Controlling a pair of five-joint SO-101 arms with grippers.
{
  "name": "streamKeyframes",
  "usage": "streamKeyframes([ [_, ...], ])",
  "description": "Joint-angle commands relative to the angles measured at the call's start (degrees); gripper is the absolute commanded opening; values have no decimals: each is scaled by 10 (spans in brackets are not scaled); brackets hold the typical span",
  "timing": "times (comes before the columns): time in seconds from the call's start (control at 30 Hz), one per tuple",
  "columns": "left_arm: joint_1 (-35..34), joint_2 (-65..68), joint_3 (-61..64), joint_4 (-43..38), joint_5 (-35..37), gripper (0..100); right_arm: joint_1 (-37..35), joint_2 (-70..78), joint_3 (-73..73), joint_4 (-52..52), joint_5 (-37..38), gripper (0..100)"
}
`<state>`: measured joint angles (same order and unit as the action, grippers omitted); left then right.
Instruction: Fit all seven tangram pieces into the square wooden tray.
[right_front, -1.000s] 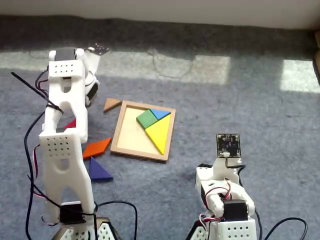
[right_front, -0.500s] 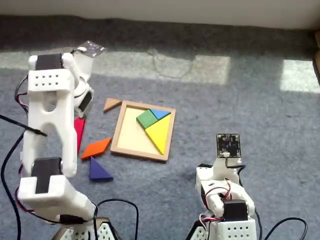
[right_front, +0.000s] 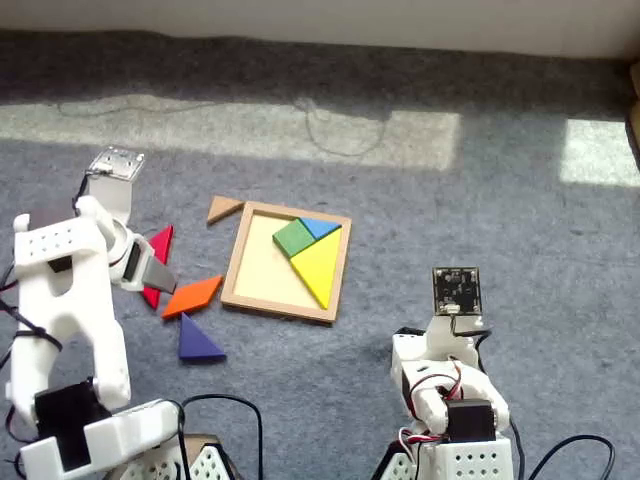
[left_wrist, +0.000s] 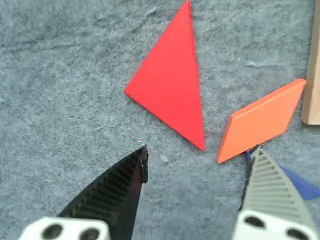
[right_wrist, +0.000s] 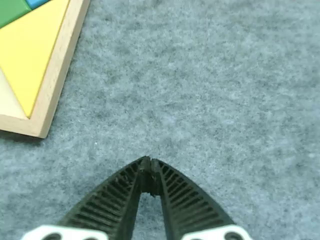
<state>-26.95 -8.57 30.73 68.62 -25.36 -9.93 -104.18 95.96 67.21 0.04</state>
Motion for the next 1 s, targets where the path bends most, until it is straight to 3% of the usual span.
streamKeyframes([
  [0.0,-9,49,-16,-45,-8,322,7,-10,77,4,-1,6],
  [0.3,-6,201,-121,-45,-7,319,7,-10,77,4,-1,6],
  [0.97,-15,236,-203,-48,22,319,7,-10,77,4,-1,6],
])
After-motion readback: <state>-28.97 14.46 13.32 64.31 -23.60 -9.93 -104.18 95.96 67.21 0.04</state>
